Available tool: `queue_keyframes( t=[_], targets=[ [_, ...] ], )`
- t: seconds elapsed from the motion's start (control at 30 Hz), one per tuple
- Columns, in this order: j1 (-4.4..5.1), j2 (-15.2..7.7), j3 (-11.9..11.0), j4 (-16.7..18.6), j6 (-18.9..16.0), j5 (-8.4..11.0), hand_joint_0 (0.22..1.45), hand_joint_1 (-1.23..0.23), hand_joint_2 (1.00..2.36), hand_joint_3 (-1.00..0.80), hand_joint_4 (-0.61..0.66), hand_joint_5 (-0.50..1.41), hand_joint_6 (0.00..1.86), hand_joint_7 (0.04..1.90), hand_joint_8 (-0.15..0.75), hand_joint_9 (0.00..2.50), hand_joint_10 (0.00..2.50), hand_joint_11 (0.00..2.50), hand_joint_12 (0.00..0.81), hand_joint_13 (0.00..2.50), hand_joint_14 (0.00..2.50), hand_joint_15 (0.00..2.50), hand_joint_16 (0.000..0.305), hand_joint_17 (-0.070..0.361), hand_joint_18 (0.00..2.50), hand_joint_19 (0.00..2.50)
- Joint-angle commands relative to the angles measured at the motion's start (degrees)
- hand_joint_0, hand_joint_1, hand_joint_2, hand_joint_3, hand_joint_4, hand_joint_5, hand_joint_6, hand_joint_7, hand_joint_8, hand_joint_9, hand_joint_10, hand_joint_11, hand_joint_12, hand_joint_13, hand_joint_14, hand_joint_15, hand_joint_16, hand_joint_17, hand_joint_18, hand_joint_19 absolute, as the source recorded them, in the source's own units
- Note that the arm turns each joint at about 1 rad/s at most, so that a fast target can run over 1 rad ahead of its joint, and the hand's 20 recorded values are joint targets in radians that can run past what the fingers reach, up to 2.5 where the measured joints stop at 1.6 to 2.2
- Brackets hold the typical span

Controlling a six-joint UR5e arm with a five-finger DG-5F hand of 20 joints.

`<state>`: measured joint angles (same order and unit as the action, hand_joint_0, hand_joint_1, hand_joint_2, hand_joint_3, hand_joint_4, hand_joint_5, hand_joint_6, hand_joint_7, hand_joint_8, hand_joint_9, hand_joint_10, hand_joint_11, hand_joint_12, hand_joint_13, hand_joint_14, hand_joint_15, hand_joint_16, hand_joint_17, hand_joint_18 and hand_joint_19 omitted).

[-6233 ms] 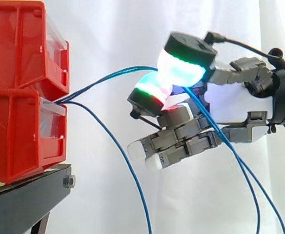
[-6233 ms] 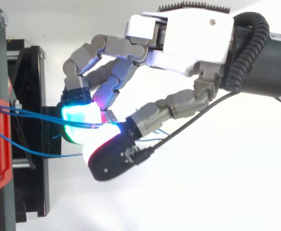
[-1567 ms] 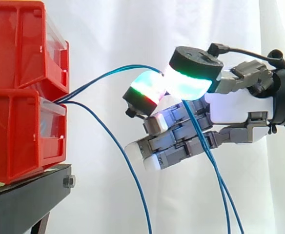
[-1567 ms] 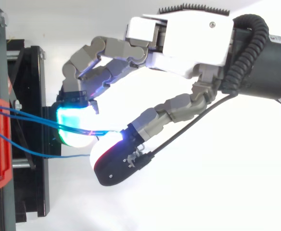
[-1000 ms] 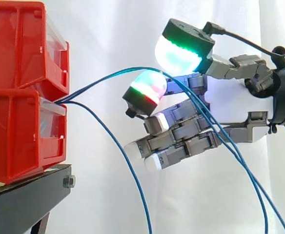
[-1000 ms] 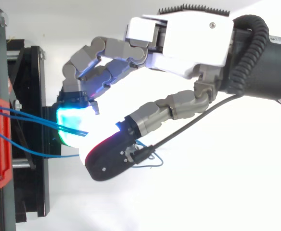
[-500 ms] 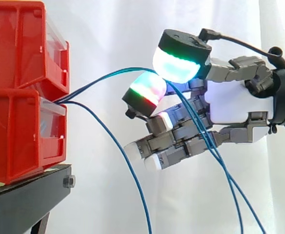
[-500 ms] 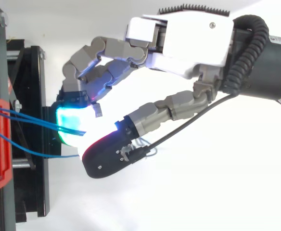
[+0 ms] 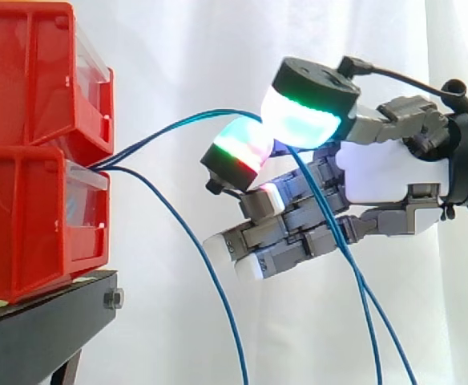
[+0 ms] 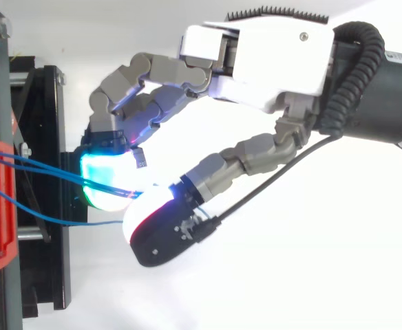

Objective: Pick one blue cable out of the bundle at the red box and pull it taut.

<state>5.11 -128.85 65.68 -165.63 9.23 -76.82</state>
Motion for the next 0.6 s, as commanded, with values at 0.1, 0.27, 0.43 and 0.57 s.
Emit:
queue_keyframes(
  t=[0.1, 0.27, 0.43, 0.57],
  targets=[
    [0.07, 0.0, -0.03, 0.04, 0.0, 0.0, 0.63, -1.05, 1.0, -0.5, -0.02, -0.24, 0.96, 0.97, 0.225, 0.78, 0.01, 1.3, 0.337, 0.51, 0.01, 0.28, 0.051, 0.115, 0.5, 0.18],
    [0.07, 0.0, 0.06, 0.04, 0.0, 0.0, 0.49, -0.99, 1.0, -0.5, 0.04, -0.23, 0.96, 0.92, 0.266, 0.82, 0.0, 1.32, 0.365, 0.53, 0.01, 0.29, 0.057, 0.128, 0.52, 0.22],
    [0.07, 0.0, -0.03, 0.04, -0.09, 0.0, 0.43, -0.9, 1.0, -0.5, 0.07, -0.23, 0.96, 0.88, 0.3, 0.85, 0.0, 1.3, 0.392, 0.54, 0.01, 0.31, 0.063, 0.142, 0.54, 0.25],
    [0.07, 0.0, 0.06, 0.04, -0.09, 0.0, 0.42, -0.84, 1.0, -0.5, 0.08, -0.23, 0.95, 0.88, 0.312, 0.86, 0.0, 1.31, 0.4, 0.56, 0.01, 0.32, 0.065, 0.146, 0.54, 0.26]
  ],
)
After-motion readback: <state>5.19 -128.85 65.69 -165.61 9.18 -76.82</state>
